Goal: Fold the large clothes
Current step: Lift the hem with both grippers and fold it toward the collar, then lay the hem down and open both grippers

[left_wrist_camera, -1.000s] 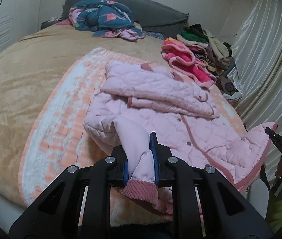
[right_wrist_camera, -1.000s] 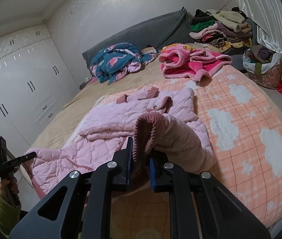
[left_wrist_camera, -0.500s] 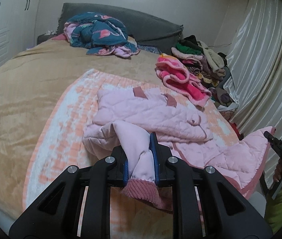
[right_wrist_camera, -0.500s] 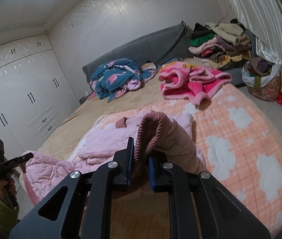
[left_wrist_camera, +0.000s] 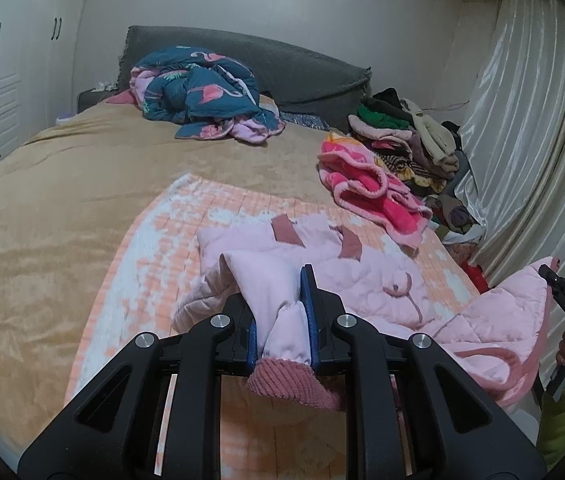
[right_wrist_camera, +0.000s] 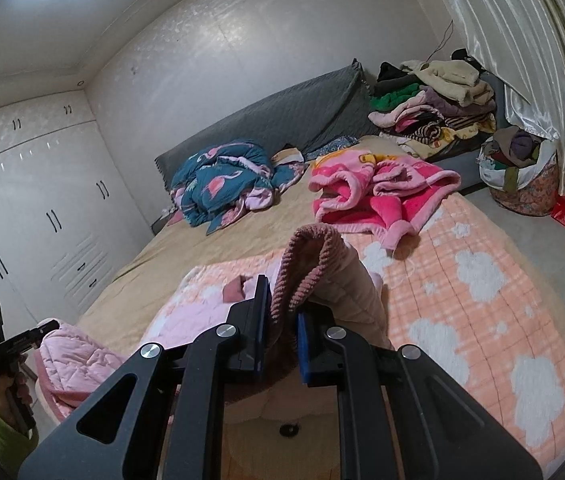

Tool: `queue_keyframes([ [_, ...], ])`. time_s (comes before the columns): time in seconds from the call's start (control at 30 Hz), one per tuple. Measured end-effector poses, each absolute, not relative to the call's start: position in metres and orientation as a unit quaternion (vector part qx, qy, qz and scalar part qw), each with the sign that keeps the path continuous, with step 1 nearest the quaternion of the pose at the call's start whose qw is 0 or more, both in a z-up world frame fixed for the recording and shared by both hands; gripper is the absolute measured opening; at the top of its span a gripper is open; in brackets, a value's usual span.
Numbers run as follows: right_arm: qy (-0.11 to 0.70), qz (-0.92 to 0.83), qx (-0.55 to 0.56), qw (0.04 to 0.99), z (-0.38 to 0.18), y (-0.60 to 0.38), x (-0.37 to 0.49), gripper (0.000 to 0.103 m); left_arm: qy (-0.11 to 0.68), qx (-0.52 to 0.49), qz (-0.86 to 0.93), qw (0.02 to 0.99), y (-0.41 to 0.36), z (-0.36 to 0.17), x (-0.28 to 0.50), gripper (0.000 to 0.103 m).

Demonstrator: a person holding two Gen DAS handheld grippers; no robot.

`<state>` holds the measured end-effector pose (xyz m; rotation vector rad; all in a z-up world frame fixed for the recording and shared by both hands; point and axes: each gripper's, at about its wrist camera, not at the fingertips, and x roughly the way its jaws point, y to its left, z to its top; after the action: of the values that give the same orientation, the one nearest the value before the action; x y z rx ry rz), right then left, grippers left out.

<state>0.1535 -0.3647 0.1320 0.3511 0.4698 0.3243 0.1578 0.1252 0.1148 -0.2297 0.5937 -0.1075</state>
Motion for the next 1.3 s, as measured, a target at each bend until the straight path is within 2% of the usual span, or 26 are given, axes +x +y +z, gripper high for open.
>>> queue_keyframes([
  [0.43, 0.224, 0.138, 0.169, 0.950, 0.142, -0.364, 0.215, 0.012, 0.269, -0.109, -0.024, 0.957, 0.134, 0.121, 0.214, 0.011],
  [1.3, 0.252, 0.082, 0.208, 0.942, 0.094, -0.365, 0.308, 0.012, 0.283, -0.062, 0.010, 0.957, 0.144, 0.085, 0.294, 0.013],
])
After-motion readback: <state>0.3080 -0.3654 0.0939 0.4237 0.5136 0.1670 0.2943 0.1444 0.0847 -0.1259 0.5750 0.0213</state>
